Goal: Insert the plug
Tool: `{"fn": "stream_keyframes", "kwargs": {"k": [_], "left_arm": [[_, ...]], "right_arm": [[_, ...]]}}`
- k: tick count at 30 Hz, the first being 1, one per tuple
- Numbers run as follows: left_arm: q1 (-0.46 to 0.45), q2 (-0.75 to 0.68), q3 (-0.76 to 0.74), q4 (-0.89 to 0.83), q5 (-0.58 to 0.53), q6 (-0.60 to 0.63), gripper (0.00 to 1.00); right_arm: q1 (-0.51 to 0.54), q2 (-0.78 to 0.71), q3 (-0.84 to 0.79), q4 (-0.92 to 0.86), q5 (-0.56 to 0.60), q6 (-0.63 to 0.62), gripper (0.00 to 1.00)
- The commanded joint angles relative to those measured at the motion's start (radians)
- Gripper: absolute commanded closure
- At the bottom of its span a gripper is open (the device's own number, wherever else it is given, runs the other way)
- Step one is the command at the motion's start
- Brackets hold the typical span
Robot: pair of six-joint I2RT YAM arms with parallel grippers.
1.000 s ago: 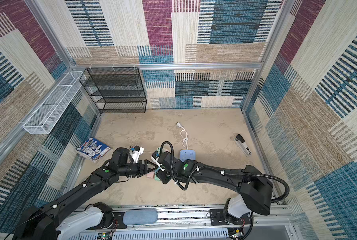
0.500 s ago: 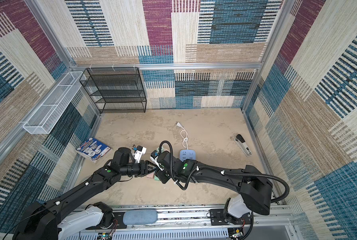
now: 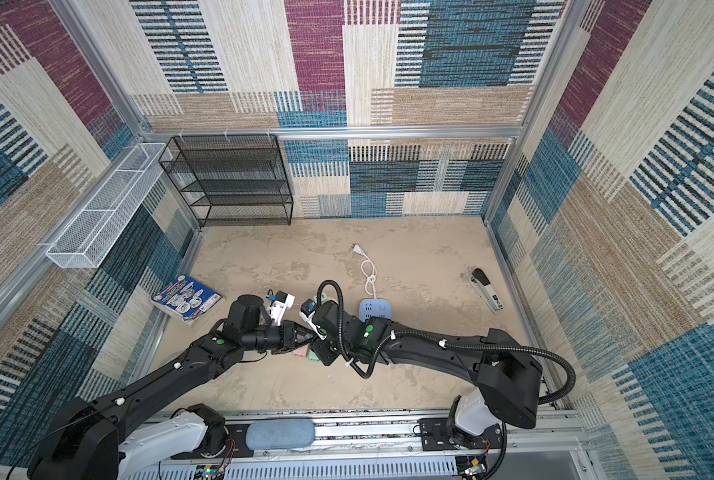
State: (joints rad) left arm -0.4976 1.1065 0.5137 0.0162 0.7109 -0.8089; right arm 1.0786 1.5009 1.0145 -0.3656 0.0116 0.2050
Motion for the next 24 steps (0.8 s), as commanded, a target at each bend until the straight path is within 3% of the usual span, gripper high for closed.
{"fn": "stream_keyframes", "kwargs": {"k": [1,3,9,13,18,24], "left_arm": [[-0.002,0.0,-0.007,0.043,0.001,-0.019,0.87],[-0.001,-0.005,-0.007,0.045,-0.024,-0.025,1.0],[0.004,-0.055,-0.009,0.034,-0.151,-0.021,1.0],[0.016,-0.126,-0.01,0.031,-0.253,-0.049,1.0],[0.019,-0.229,-0.04,0.11,-0.378,-0.143,1.0],[0.019,-0.226,-0.117,0.408,-0.402,-0.302,1.0]], "right_arm": [[0.003,-0.001,0.01,0.052,0.03,0.0,0.55],[0.001,-0.008,0.006,0.061,0.03,0.011,0.43],[-0.006,-0.103,-0.037,0.118,0.004,0.042,0.23],[-0.038,-0.223,-0.112,0.218,0.091,0.122,0.11],[-0.142,-0.336,-0.188,0.339,0.028,0.263,0.18],[-0.251,-0.349,-0.277,0.581,-0.262,0.444,0.33]]}}
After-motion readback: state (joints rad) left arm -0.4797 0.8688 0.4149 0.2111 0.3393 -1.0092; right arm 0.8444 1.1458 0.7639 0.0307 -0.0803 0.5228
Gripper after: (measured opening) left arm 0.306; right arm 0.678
